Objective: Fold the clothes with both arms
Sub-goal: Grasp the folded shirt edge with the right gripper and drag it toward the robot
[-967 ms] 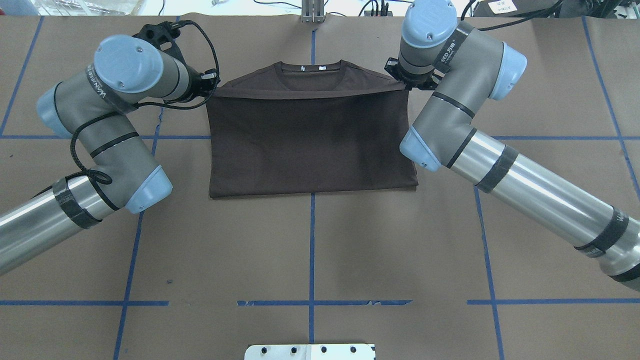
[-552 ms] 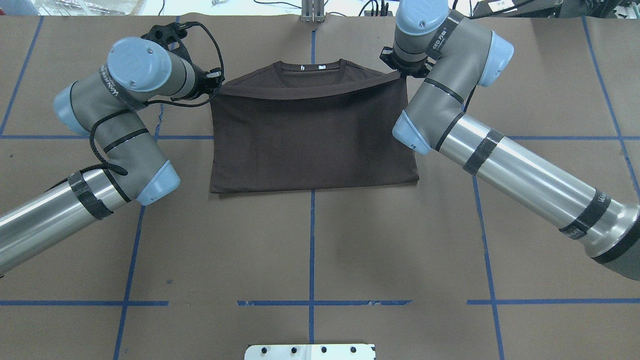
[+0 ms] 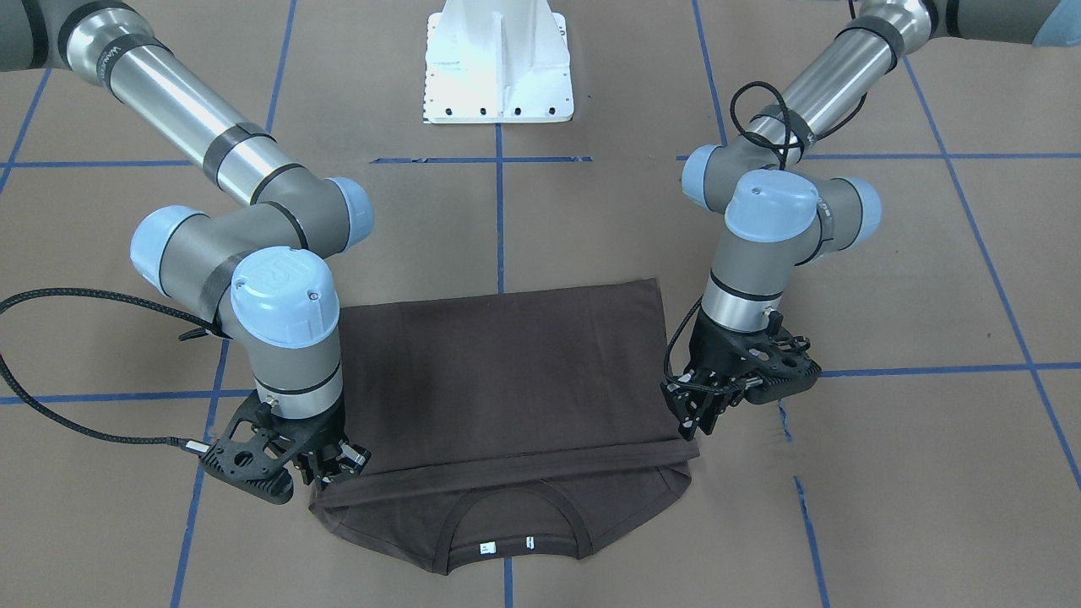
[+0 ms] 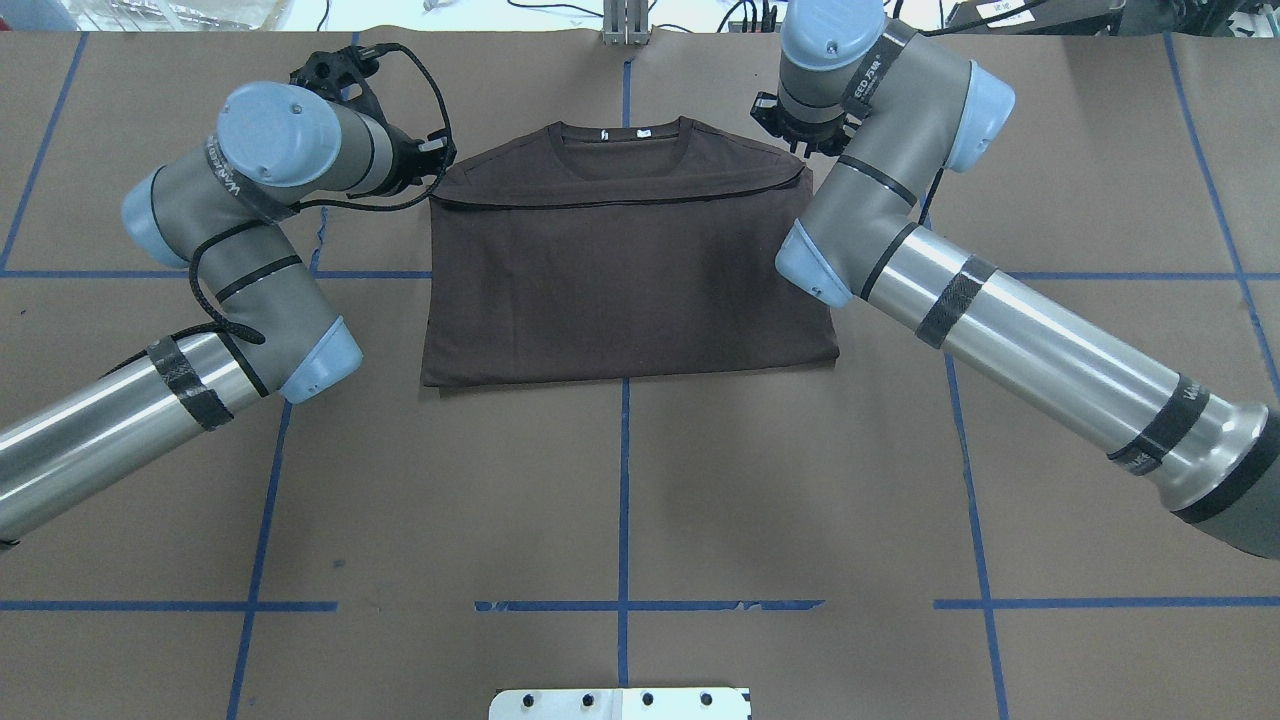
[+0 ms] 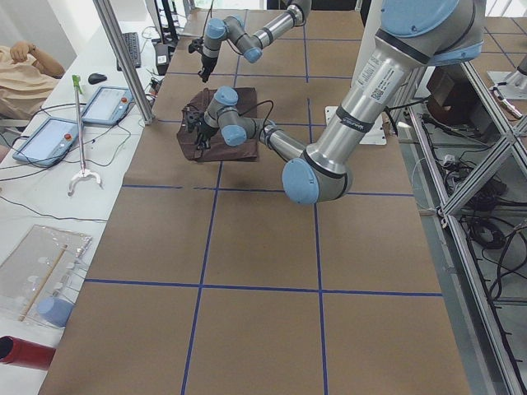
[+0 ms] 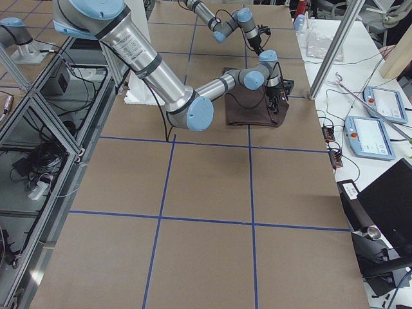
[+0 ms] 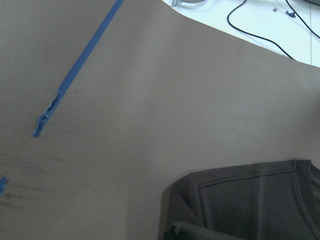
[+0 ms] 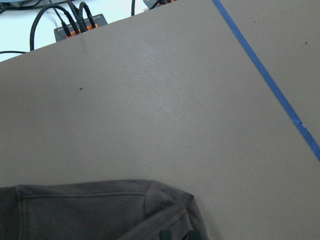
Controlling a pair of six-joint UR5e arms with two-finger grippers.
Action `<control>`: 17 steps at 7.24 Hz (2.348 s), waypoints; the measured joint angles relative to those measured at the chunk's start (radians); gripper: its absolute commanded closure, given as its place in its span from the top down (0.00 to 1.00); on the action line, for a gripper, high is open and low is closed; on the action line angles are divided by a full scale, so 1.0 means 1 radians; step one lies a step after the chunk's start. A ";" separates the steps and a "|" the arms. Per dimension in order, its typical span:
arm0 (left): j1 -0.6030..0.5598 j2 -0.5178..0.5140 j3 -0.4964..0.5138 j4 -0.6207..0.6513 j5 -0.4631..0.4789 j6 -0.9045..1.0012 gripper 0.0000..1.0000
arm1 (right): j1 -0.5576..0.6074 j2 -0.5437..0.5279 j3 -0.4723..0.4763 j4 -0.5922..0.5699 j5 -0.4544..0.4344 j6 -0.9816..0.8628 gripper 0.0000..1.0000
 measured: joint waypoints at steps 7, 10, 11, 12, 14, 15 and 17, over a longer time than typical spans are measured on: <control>-0.002 0.077 -0.105 -0.134 -0.064 -0.011 0.60 | -0.203 -0.441 0.555 -0.015 0.052 0.278 0.75; 0.000 0.079 -0.105 -0.143 -0.063 -0.007 0.60 | -0.227 -0.436 0.530 -0.013 0.045 0.320 0.74; 0.000 0.079 -0.104 -0.141 -0.063 -0.007 0.60 | -0.228 -0.433 0.521 -0.013 0.027 0.317 0.74; 0.001 0.079 -0.104 -0.140 -0.062 -0.008 0.60 | -0.228 -0.429 0.510 -0.013 0.009 0.314 0.70; 0.001 0.079 -0.105 -0.138 -0.062 -0.011 0.60 | -0.229 -0.422 0.486 -0.013 0.000 0.316 0.00; 0.001 0.079 -0.105 -0.137 -0.062 -0.011 0.60 | -0.230 -0.420 0.481 -0.013 0.003 0.320 0.00; 0.000 0.079 -0.107 -0.135 -0.062 -0.012 0.60 | -0.232 -0.416 0.482 -0.013 0.012 0.322 0.00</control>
